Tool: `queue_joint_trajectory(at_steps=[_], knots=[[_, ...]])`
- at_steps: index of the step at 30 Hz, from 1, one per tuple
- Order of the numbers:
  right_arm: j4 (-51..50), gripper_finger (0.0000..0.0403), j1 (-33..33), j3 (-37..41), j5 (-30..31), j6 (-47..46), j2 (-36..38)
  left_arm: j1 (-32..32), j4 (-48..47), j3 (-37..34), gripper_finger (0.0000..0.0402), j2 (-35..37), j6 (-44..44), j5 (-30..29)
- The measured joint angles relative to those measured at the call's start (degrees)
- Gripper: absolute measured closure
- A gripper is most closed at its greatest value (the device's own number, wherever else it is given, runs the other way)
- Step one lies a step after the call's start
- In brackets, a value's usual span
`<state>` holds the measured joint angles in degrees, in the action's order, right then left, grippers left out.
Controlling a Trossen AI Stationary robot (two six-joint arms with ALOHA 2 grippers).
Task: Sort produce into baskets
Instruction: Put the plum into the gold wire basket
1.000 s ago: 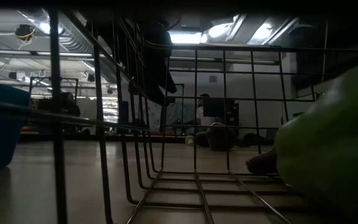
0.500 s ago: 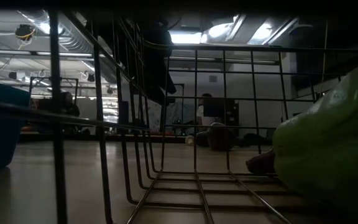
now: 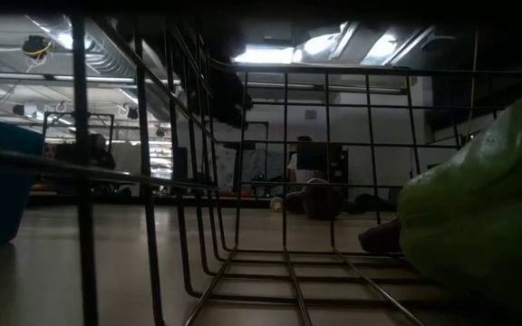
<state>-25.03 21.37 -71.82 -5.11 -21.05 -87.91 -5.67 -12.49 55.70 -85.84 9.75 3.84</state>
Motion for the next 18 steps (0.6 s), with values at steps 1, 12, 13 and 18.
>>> queue_joint_trajectory(at_steps=[1,12,13,18], knots=[[-1.2,0.0035,-1.4,-0.4,0.4,0.9,0.2,0.0,-0.8,0.0,0.0105,1.5,-1.1,0.0],[-3.0,0.0034,-14.5,-2.0,5.8,5.1,0.2,-5.2,-13.3,0.1,0.0105,17.9,-5.4,-2.1],[-3.5,0.0033,-15.1,-2.0,5.7,5.7,0.2,-5.6,-14.3,0.1,0.0105,19.0,-5.4,-2.1],[-4.0,0.0033,-17.4,-2.0,13.0,6.0,-0.5,-6.9,-17.9,0.1,0.0105,22.6,-6.8,-2.2]])
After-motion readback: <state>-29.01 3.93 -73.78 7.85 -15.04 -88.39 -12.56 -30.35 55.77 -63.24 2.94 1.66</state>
